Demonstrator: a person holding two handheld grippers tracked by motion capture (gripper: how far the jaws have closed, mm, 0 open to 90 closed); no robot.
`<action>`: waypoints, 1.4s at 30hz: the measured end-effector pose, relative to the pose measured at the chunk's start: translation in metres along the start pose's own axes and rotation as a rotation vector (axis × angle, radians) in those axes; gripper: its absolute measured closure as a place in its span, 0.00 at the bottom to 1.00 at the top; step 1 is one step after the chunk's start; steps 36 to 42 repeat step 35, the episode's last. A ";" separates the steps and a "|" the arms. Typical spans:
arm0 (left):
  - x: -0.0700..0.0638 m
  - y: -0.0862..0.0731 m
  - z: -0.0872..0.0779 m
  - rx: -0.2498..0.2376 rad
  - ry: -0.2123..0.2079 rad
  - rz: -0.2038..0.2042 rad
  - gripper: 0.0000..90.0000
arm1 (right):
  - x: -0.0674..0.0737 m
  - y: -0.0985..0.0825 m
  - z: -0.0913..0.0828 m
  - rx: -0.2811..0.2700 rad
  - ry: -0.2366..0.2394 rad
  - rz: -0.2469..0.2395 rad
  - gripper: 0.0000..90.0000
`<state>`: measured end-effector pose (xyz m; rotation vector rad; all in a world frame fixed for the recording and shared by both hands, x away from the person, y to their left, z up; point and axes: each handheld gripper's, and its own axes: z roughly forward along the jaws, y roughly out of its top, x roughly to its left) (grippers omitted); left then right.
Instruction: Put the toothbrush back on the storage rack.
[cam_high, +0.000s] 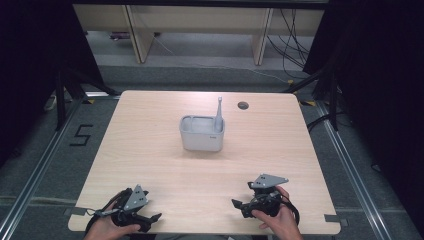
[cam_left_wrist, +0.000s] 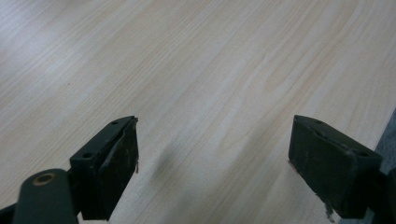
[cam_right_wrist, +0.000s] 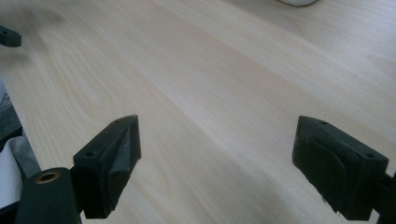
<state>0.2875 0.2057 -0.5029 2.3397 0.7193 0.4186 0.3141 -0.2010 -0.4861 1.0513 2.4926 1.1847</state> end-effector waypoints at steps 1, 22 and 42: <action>0.000 0.000 0.000 0.001 0.000 0.001 0.18 | 0.001 0.000 0.000 0.005 -0.002 0.001 0.18; 0.000 0.000 -0.001 0.006 0.002 0.010 0.18 | 0.004 -0.001 0.001 0.048 -0.012 -0.009 0.18; 0.000 0.000 -0.001 0.006 0.001 0.010 0.18 | 0.002 0.000 0.001 0.038 -0.005 -0.041 0.18</action>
